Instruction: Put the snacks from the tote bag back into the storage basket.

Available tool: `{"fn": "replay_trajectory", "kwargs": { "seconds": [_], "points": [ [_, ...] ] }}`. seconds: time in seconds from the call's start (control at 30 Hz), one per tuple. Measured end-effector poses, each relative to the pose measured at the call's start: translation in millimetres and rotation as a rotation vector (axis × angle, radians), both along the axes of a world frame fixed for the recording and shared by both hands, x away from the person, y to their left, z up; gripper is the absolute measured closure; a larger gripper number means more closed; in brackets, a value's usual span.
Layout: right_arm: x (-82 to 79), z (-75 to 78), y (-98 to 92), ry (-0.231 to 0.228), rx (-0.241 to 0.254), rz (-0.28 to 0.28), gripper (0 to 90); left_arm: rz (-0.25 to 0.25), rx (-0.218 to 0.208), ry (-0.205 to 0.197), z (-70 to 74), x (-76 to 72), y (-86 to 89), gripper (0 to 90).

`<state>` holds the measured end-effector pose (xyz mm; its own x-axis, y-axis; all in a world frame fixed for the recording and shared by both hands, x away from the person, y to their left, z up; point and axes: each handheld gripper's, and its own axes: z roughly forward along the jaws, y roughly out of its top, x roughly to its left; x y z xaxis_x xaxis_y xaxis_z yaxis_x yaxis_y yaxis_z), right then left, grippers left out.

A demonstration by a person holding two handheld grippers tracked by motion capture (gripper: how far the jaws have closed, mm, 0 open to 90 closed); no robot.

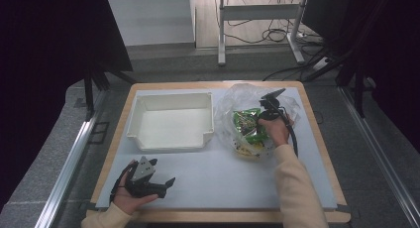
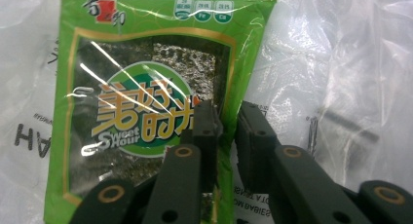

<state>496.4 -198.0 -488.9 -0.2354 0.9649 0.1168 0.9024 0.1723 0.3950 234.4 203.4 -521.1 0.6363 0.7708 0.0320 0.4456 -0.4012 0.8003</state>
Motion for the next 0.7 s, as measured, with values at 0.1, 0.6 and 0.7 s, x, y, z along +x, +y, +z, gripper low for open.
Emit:
{"fn": "replay_trajectory", "kwargs": {
  "seconds": [0.1,0.6,0.7],
  "points": [
    [-1.3,0.2,4.4,-0.003,-0.026,-0.018,83.0,-0.002,-0.001,-0.001,0.1,-0.2,0.0,9.8],
    [-8.1,4.4,4.5,-0.043,0.008,-0.054,89.4,0.002,-0.001,-0.001,0.2,0.7,1.1,9.8],
    [-10.7,9.8,0.4,-0.060,0.028,-0.048,89.7,0.003,-0.001,-0.001,0.1,0.8,1.1,9.8]
  ]
}}
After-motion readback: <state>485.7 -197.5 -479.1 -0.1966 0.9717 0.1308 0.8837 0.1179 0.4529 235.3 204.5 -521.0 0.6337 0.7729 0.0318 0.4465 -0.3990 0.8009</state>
